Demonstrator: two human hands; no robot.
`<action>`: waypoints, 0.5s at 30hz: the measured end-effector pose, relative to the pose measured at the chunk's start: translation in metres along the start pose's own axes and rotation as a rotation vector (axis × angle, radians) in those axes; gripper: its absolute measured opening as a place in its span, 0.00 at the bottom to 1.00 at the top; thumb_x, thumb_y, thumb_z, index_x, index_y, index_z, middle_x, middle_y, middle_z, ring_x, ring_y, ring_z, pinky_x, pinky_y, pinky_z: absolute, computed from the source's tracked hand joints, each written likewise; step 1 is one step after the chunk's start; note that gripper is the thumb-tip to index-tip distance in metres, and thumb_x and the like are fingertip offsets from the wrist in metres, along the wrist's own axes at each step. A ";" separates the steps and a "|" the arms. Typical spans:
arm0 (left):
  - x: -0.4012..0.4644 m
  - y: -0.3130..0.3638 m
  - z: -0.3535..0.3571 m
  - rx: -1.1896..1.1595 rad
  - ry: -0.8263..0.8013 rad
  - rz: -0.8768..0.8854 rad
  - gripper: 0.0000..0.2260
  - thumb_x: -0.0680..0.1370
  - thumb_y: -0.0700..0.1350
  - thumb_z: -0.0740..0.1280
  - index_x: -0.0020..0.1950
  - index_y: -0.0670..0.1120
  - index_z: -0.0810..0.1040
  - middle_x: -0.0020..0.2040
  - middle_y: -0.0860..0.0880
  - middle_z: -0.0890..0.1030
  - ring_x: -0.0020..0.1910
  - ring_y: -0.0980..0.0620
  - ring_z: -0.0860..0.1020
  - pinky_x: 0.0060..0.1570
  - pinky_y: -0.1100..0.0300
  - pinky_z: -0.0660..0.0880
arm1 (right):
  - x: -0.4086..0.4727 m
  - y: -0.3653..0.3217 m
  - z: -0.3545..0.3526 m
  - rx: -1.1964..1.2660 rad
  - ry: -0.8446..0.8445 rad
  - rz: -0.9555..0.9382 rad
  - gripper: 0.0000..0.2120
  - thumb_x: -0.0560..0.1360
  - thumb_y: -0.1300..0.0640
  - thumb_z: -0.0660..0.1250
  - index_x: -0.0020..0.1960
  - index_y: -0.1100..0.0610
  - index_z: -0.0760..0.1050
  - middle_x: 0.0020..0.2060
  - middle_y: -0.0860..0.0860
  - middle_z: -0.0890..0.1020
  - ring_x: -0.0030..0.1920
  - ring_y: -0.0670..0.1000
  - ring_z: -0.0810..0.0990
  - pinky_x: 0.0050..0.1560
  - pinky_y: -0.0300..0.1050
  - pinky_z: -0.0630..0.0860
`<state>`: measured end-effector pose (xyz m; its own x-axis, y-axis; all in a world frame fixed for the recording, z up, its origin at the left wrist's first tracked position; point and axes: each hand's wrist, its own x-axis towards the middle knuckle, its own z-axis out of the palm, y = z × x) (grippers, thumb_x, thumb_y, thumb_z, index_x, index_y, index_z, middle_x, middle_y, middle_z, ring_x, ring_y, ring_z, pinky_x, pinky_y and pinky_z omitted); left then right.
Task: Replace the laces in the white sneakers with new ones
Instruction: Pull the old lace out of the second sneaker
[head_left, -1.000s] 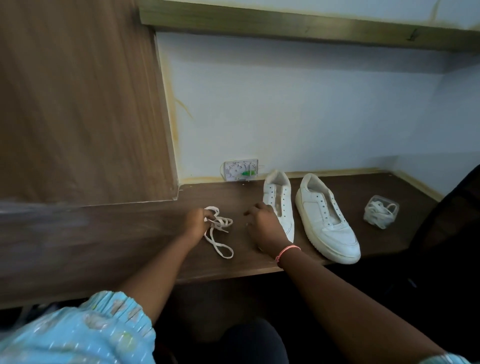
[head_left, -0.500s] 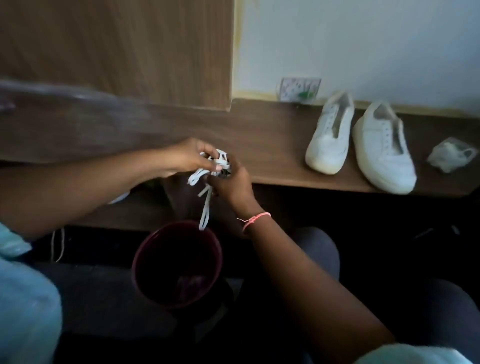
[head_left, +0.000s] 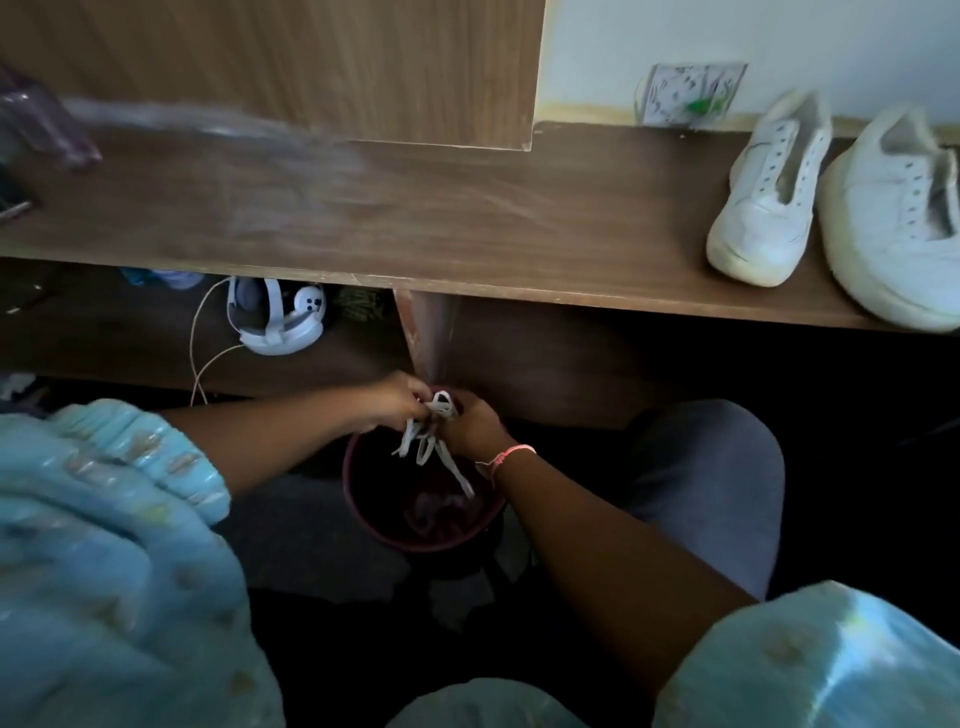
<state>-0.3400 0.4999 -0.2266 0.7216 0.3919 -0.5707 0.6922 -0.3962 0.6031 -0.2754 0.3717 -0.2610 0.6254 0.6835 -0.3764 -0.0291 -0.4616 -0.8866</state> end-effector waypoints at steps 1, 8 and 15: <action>0.002 -0.004 0.005 -0.001 -0.012 -0.021 0.06 0.76 0.33 0.66 0.48 0.42 0.81 0.40 0.44 0.78 0.36 0.52 0.75 0.34 0.63 0.71 | 0.004 0.003 0.001 -0.005 -0.046 0.005 0.17 0.72 0.68 0.70 0.60 0.61 0.79 0.48 0.56 0.83 0.44 0.49 0.80 0.41 0.38 0.77; 0.013 -0.006 0.013 -0.028 -0.088 -0.117 0.10 0.79 0.37 0.62 0.49 0.47 0.83 0.46 0.43 0.82 0.44 0.48 0.77 0.45 0.57 0.72 | 0.012 0.010 0.000 -0.105 -0.136 -0.017 0.23 0.73 0.72 0.64 0.67 0.63 0.73 0.60 0.60 0.79 0.58 0.56 0.78 0.57 0.43 0.75; 0.009 0.005 0.012 0.029 -0.027 -0.104 0.07 0.82 0.42 0.62 0.49 0.47 0.80 0.41 0.47 0.79 0.38 0.51 0.75 0.36 0.62 0.70 | 0.011 0.009 -0.009 -0.125 -0.178 0.012 0.22 0.75 0.69 0.64 0.68 0.59 0.74 0.48 0.52 0.79 0.36 0.39 0.72 0.34 0.29 0.71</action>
<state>-0.3296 0.4914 -0.2358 0.6452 0.4099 -0.6447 0.7634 -0.3783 0.5236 -0.2617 0.3703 -0.2711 0.4780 0.7613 -0.4381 0.0681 -0.5294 -0.8457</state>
